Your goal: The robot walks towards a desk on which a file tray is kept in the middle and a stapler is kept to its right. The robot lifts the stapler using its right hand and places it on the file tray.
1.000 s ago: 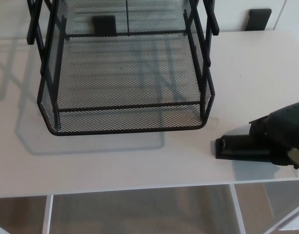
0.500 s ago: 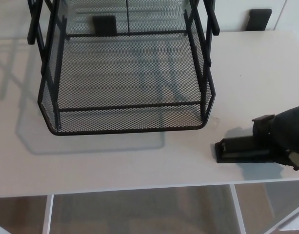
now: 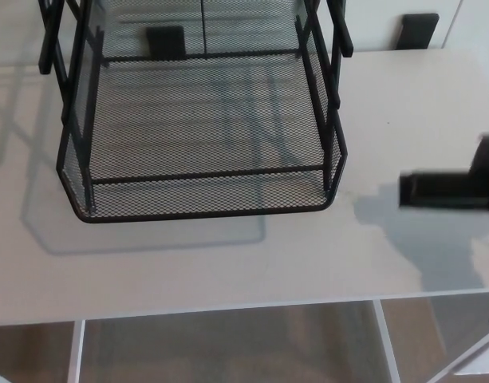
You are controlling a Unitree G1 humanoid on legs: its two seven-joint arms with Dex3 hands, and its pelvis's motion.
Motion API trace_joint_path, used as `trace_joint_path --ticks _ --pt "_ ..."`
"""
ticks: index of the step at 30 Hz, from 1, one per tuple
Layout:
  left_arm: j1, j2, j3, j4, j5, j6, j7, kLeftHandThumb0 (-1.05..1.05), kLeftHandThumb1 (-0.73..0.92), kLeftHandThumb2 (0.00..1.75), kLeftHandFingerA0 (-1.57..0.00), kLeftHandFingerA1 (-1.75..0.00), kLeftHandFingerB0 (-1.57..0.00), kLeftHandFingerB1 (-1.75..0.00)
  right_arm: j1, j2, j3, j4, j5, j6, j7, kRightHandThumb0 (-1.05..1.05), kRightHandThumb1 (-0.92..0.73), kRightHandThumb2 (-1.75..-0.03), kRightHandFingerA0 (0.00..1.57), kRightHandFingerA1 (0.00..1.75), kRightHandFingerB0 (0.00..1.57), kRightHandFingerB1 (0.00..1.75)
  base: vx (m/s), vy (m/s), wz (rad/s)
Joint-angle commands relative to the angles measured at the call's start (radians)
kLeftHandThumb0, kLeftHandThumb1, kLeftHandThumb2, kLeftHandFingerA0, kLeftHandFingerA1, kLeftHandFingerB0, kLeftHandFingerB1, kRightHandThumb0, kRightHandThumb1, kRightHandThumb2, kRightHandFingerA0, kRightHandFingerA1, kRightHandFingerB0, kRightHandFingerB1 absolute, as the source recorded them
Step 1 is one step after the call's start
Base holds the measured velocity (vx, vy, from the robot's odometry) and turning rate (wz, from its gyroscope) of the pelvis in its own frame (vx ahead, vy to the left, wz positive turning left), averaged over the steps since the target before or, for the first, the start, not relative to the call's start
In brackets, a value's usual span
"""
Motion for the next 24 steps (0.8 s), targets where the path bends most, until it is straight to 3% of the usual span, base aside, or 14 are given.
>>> trace_joint_path --ticks 1,2,3,10,11,12,13,14,15,16,17,20,21,24 --pt "0.013 0.030 -0.022 0.027 0.032 -0.057 -0.023 -0.55 0.80 0.64 -0.56 -0.56 -0.38 -0.47 -0.092 0.007 -0.140 -0.038 0.070 -0.131 -0.141 -0.17 -0.63 -0.86 0.90 1.75 0.72 1.60 0.00 0.000 0.00" --pt "0.014 0.030 -0.020 0.029 0.028 -0.056 -0.024 -0.52 0.59 1.02 -0.56 -0.69 -0.30 -0.56 -0.111 0.011 -0.149 -0.040 0.075 -0.148 -0.136 -0.16 -0.62 -0.91 0.88 1.75 0.70 1.62 0.00 0.000 0.00" --pt "0.014 0.029 -0.019 0.026 0.025 -0.055 -0.022 -0.56 0.80 0.63 -0.58 -0.57 -0.40 -0.48 -0.132 0.005 -0.156 -0.042 0.084 -0.170 -0.111 -0.15 -0.63 -0.95 0.87 1.75 0.67 1.64 0.00 0.000 0.00" --pt "0.017 0.026 -0.036 0.024 0.037 -0.066 -0.018 -0.56 0.80 0.63 -0.59 -0.56 -0.43 -0.48 -0.329 0.026 -0.145 -0.018 0.051 -0.168 -0.060 -0.19 -0.60 -0.93 0.90 1.75 0.65 1.71 0.00 0.000 0.00" --pt "0.016 0.026 -0.036 0.022 0.034 -0.061 -0.017 -0.57 0.80 0.63 -0.59 -0.56 -0.42 -0.48 -0.442 0.042 -0.132 -0.011 0.068 -0.135 0.020 -0.20 -0.60 -0.94 0.88 1.75 0.63 1.71 0.00 0.000 0.00" --pt "0.016 0.024 -0.037 0.024 0.034 -0.061 -0.015 -0.57 0.80 0.63 -0.59 -0.56 -0.42 -0.48 -0.445 0.044 -0.131 -0.003 0.066 -0.139 0.020 -0.20 -0.60 -0.94 0.88 1.75 0.63 1.71 0.00 0.000 0.00" --pt "0.012 0.024 -0.034 0.030 0.029 -0.058 -0.018 -0.57 0.80 0.62 -0.58 -0.56 -0.43 -0.49 -0.478 0.055 -0.124 -0.003 0.056 -0.118 0.032 -0.21 -0.60 -0.91 0.89 1.75 0.66 1.62 0.00 0.000 0.00" --pt "0.006 0.026 -0.041 0.036 0.035 -0.051 -0.011 -0.54 0.61 1.04 -0.55 -0.67 -0.32 -0.56 -0.543 0.076 -0.106 0.011 0.046 -0.104 0.053 -0.19 -0.56 -0.88 0.89 1.75 0.71 1.56 0.00 0.000 0.00" --pt "0.008 0.025 -0.041 0.032 0.035 -0.050 -0.011 -0.56 0.80 0.63 -0.58 -0.56 -0.45 -0.49 -0.562 0.082 -0.101 0.013 0.046 -0.099 0.067 -0.21 -0.54 -0.79 0.98 1.55 0.89 0.88 0.00 0.000 0.00" --pt "0.017 0.024 -0.042 0.014 0.033 -0.047 -0.013 -0.57 0.79 0.63 -0.59 -0.57 -0.44 -0.48 -0.602 0.096 -0.087 0.019 0.048 -0.094 0.097 -0.18 -0.55 -0.85 0.92 1.67 0.77 1.19 0.00 0.000 0.00" --pt "0.021 0.023 -0.047 0.006 0.037 -0.048 -0.009 -0.57 0.62 1.03 -0.59 -0.69 -0.36 -0.58 -0.628 0.106 -0.073 0.024 0.040 -0.102 0.103 -0.15 -0.53 -0.93 0.91 1.71 0.72 1.49 0.00 0.000 0.00" --pt "0.026 0.023 -0.054 0.000 0.041 -0.044 -0.003 -0.54 0.62 1.04 -0.58 -0.69 -0.35 -0.57 -0.701 0.139 -0.039 0.054 0.015 -0.122 0.096 -0.24 -0.59 -0.93 0.89 1.75 0.71 1.66 0.00 0.000 0.00" --pt "0.027 0.023 -0.055 0.002 0.041 -0.044 -0.003 -0.56 0.80 0.63 -0.60 -0.56 -0.45 -0.48 -0.729 0.158 -0.026 0.065 0.014 -0.121 0.101 -0.25 -0.62 -0.91 0.87 1.75 0.69 1.68 0.00 0.000 0.00" --pt "0.026 0.026 -0.054 0.005 0.037 -0.039 -0.009 -0.56 0.80 0.62 -0.60 -0.56 -0.44 -0.48 -0.781 0.192 0.002 0.088 0.004 -0.111 0.116 -0.26 -0.56 -0.91 0.91 1.75 0.70 1.69 0.00 0.000 0.00"
